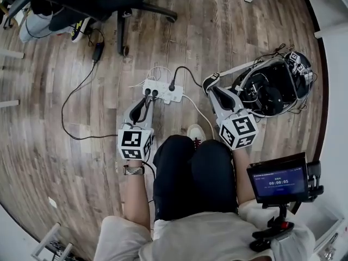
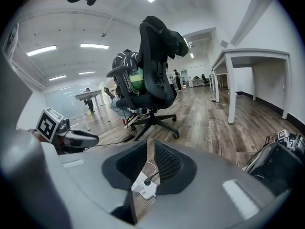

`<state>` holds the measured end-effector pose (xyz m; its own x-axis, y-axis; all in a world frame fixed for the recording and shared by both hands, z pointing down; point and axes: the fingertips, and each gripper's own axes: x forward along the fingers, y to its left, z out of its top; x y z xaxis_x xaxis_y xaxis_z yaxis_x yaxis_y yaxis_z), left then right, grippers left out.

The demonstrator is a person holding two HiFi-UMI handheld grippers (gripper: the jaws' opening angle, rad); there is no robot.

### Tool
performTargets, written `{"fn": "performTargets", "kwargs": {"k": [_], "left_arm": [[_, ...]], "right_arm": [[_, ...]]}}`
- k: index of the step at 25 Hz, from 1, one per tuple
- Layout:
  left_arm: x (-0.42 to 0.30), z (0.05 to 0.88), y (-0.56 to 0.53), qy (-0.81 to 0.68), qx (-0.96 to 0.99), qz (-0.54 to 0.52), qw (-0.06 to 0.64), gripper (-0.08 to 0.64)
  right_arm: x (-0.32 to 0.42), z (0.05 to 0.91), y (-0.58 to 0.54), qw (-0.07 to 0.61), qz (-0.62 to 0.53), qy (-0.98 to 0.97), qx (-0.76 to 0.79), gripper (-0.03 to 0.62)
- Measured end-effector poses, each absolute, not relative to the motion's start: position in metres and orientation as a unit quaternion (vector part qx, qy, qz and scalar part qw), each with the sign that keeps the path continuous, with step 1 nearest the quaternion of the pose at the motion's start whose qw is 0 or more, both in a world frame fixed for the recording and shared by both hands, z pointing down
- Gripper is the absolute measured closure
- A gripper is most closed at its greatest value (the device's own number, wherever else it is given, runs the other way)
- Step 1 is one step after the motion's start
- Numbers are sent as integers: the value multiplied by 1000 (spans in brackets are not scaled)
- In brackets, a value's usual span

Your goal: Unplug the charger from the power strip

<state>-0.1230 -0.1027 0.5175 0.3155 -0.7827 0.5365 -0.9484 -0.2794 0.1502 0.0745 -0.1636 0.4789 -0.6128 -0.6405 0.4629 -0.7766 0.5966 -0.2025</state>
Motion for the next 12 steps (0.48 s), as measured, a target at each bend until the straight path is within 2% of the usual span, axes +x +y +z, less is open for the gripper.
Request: {"fn": "performTargets", "kwargs": {"k": [12], "left_arm": [[-109, 611, -104, -532, 787, 188, 248, 472]], "right_arm": [[77, 583, -159, 196, 224, -869, 395, 521]]}}
